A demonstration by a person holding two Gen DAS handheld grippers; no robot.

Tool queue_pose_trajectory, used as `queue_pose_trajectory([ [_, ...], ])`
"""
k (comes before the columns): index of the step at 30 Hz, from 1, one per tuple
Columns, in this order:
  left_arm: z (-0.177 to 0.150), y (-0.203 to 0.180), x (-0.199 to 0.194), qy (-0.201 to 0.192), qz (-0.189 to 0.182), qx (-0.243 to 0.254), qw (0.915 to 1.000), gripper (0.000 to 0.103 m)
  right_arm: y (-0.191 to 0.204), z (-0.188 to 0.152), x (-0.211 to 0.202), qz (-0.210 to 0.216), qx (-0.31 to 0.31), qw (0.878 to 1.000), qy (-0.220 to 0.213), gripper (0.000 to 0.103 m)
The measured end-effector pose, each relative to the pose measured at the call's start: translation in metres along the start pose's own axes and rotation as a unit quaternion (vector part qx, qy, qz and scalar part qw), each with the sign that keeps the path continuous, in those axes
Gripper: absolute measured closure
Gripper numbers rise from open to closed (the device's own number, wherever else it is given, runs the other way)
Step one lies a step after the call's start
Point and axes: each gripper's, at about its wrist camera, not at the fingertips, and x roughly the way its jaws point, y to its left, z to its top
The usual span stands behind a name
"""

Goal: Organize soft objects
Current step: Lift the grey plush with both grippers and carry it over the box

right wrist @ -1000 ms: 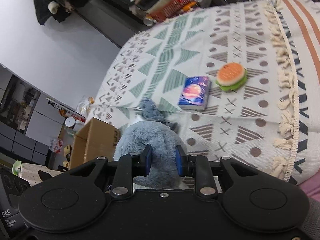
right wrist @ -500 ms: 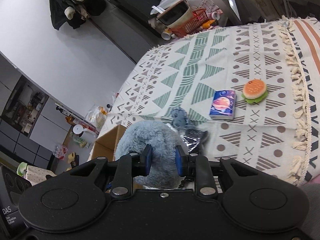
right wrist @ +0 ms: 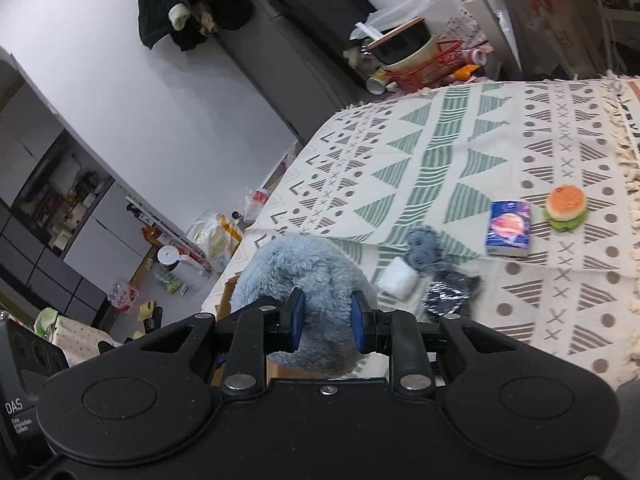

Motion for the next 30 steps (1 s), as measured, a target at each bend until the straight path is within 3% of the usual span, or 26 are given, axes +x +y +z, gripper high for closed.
queue_pose_trajectory([
  [13, 0.011, 0.087, -0.032, -0.028, -0.012, -0.053, 0.9981, 0.072, 0.071, -0.028, 0.048, -0.012, -0.057, 0.998, 0.018, 0.079],
  [22, 0.020, 0.133, -0.049, -0.046, 0.013, -0.086, 0.9952, 0.072, 0.106, -0.043, 0.085, 0.006, -0.078, 0.996, 0.034, 0.079],
  [30, 0.018, 0.165, -0.042, -0.036, 0.037, -0.124, 0.9909, 0.072, 0.114, -0.057, 0.118, 0.000, -0.079, 0.995, 0.053, 0.079],
])
